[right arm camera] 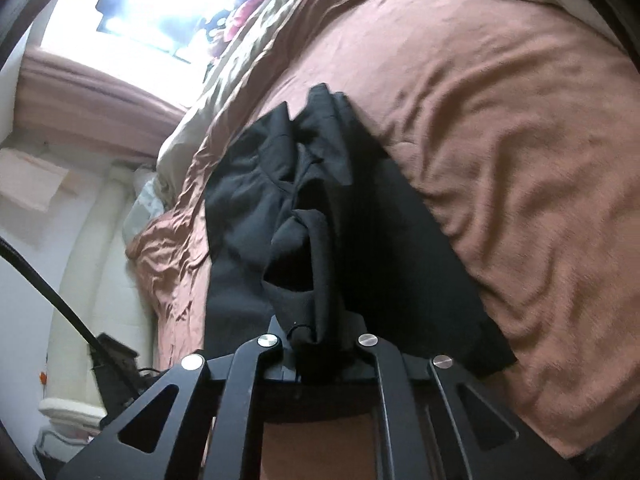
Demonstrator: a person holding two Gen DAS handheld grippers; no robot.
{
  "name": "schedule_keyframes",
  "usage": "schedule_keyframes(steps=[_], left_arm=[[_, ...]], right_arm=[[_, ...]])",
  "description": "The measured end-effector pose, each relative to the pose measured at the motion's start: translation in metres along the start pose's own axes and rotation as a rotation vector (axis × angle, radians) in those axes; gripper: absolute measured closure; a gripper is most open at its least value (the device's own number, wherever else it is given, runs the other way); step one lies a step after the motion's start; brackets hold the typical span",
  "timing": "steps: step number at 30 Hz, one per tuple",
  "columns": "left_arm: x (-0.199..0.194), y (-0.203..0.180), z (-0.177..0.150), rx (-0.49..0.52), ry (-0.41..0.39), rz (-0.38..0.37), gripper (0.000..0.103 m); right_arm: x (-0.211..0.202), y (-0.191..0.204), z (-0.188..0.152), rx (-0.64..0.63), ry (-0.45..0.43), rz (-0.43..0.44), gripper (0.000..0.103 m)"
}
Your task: Fold large clothes
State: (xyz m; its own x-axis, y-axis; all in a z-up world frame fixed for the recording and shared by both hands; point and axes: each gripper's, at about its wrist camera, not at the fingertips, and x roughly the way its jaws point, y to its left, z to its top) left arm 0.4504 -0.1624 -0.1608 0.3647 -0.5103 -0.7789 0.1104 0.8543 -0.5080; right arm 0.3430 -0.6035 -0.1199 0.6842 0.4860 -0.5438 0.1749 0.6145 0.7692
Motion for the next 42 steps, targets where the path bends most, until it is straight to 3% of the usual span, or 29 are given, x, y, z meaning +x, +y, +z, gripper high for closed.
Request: schedule_keyframes(steps=[6,11,14,16,17,24,28,42], left_arm=[[-0.006,-0.023,-0.003,0.077,-0.014,0.012,0.056],[0.0,-0.034,-0.01,0.138,-0.002,0.038,0.06],[0.002,-0.033,-0.007,0.162,0.01,0.052,0.06],[0.002,-0.028,-0.005,0.154,0.024,0.046,0.059],[0.002,-0.025,-0.002,0.145,0.032,0.036,0.057],[0.001,-0.009,0.02,0.096,0.022,0.006,0.055],[0.004,-0.005,0.039,0.079,0.002,0.013,0.047],[0.039,0.012,0.096,0.016,-0.02,0.031,0.047]], right_arm=[[-0.03,-0.017,-0.01,0.028,-0.008,-0.046,0.098],[-0.035,-0.034,-0.011,0.096,0.061,-0.054,0.094],[-0.046,-0.029,-0.004,0.091,0.067,-0.058,0.073],[-0.06,-0.025,0.003,0.067,0.026,-0.091,0.034],[-0.064,-0.025,0.007,0.067,0.01,-0.096,0.03],[-0.066,-0.017,0.051,0.016,0.054,-0.047,0.03],[-0.043,-0.018,0.083,-0.008,0.1,-0.022,0.03],[0.041,-0.027,0.144,-0.086,0.22,0.053,0.03]])
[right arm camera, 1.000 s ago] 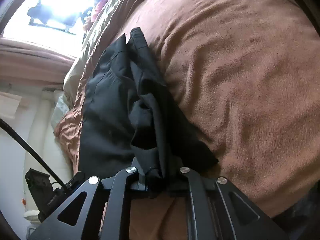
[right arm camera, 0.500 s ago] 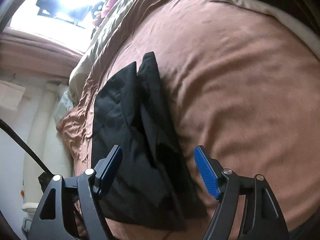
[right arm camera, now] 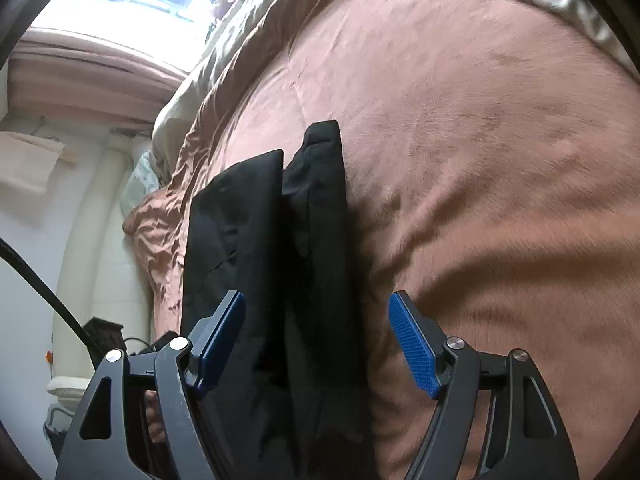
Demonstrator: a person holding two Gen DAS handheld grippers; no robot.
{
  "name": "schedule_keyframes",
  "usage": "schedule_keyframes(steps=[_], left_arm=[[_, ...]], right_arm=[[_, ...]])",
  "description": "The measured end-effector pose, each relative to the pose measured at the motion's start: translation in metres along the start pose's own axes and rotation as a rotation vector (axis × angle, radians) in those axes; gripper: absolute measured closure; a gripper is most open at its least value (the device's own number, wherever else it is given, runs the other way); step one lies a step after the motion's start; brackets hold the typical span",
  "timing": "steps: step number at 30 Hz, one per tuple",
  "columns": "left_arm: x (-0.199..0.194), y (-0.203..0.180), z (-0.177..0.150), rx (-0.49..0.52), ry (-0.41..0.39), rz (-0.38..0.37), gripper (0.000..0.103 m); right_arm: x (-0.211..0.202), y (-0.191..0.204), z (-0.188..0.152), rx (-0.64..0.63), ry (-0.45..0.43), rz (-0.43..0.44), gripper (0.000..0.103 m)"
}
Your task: Fold large clothes
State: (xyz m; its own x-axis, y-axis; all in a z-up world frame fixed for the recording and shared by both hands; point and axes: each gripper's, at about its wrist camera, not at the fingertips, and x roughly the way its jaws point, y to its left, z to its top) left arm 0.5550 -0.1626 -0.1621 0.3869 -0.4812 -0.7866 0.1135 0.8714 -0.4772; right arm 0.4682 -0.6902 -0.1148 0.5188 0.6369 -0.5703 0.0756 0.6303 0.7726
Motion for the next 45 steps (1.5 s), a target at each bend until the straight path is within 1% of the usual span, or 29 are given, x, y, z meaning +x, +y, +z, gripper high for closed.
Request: schedule_keyframes(steps=[6,8,14,16,18,23,24,25,26,27,28,30,31,32,33,36,40,45], left_arm=[[0.018,0.007,0.017,-0.015,0.004,0.005,0.047],[0.025,0.009,0.022,-0.018,0.009,0.003,0.047],[0.04,0.016,0.036,-0.035,0.006,-0.018,0.046],[0.043,0.016,0.041,-0.039,0.005,-0.018,0.046],[0.047,0.015,0.045,-0.033,0.009,-0.011,0.046],[0.057,0.017,0.055,-0.043,0.02,-0.013,0.043],[0.058,0.017,0.056,-0.047,0.021,-0.014,0.043],[0.059,0.016,0.057,-0.047,0.019,-0.01,0.043],[0.06,0.015,0.057,-0.042,0.016,-0.004,0.045],[0.059,0.014,0.057,-0.04,0.014,-0.005,0.05],[0.059,0.013,0.057,-0.042,0.013,-0.01,0.053],[0.055,0.008,0.056,-0.033,-0.001,0.002,0.064],[0.052,0.006,0.056,-0.027,-0.007,0.005,0.067],[0.049,0.003,0.055,-0.019,-0.015,0.007,0.073],[0.045,0.0,0.054,-0.012,-0.022,0.009,0.078],[0.028,-0.006,0.052,-0.01,-0.054,-0.004,0.085],[-0.003,-0.015,0.048,0.004,-0.102,-0.023,0.088],[-0.052,-0.025,0.034,0.011,-0.176,-0.056,0.089]], right_arm=[[0.037,-0.008,0.021,-0.01,0.076,0.083,0.03],[0.044,-0.01,0.029,-0.007,0.082,0.11,0.03],[0.074,-0.014,0.054,-0.009,0.12,0.236,0.03],[0.083,-0.014,0.059,-0.016,0.135,0.261,0.03],[0.1,-0.013,0.065,-0.024,0.161,0.253,0.03],[0.117,-0.01,0.077,-0.062,0.179,0.247,0.03],[0.118,-0.009,0.078,-0.071,0.178,0.242,0.036],[0.118,-0.009,0.078,-0.084,0.178,0.228,0.052],[0.119,-0.007,0.077,-0.088,0.182,0.214,0.061],[0.121,-0.006,0.077,-0.083,0.186,0.214,0.07],[0.122,-0.006,0.078,-0.093,0.178,0.213,0.077],[0.116,0.003,0.076,-0.114,0.163,0.222,0.084],[0.111,0.006,0.074,-0.12,0.153,0.226,0.086],[0.107,0.013,0.074,-0.132,0.139,0.223,0.086],[0.102,0.018,0.07,-0.147,0.129,0.223,0.088],[0.092,0.039,0.061,-0.192,0.099,0.211,0.089],[0.075,0.067,0.042,-0.249,0.056,0.209,0.09],[0.041,0.098,0.006,-0.317,-0.012,0.21,0.091]])
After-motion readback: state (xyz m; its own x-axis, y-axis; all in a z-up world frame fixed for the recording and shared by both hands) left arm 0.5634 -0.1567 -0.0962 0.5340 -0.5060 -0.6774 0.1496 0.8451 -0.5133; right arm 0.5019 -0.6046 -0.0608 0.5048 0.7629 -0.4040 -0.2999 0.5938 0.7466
